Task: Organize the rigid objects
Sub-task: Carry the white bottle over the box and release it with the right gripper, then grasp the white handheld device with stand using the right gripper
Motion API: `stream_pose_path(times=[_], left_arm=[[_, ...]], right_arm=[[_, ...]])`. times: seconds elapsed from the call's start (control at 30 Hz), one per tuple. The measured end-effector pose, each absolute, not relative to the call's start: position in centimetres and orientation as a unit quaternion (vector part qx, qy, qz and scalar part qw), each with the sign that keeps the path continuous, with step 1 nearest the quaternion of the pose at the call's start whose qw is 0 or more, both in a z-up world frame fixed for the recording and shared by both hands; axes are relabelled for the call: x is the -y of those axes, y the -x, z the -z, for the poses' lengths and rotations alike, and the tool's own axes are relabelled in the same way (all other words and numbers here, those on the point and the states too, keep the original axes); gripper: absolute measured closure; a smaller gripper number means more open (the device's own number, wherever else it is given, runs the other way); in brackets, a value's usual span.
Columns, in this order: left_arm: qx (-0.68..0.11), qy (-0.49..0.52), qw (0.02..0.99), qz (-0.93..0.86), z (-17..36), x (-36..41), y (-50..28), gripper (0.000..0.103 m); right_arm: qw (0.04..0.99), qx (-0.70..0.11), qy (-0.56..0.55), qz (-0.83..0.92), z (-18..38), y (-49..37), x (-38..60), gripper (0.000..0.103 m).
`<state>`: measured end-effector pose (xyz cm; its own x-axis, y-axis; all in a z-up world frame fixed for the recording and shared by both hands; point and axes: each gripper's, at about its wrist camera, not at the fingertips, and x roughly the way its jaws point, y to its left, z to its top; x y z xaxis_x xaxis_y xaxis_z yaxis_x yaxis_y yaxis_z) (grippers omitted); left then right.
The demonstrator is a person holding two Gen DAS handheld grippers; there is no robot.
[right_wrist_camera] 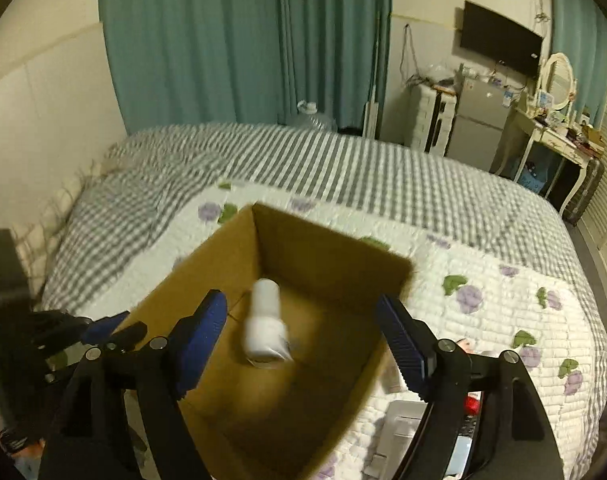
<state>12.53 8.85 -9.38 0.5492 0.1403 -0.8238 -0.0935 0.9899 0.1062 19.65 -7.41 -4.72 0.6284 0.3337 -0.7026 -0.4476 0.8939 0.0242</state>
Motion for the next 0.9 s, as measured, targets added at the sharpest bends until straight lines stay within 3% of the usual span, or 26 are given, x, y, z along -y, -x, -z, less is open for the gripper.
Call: stream_pose_path(times=[0.33,0.57,0.9], left_arm=[[-0.47,-0.027,0.879,-0.07,9.5,-8.9,-12.6,0.091],[-0.471,-0.031,0.879,-0.072,9.5,-8.8,-12.4,0.091],[-0.477,-0.036,0.875,-0.078,9.6,-8.7,-11.9,0.091]], right_arm=[[0.927,-0.337,0.095,-0.132,3.9,-15.4,16.4,0.025],[0.916,-0.38,0.094,-0.084,8.9,-14.0,21.3,0.025],[0.887,-0.436,0.091,-0.119,15.1,-14.9,20.2,0.025]])
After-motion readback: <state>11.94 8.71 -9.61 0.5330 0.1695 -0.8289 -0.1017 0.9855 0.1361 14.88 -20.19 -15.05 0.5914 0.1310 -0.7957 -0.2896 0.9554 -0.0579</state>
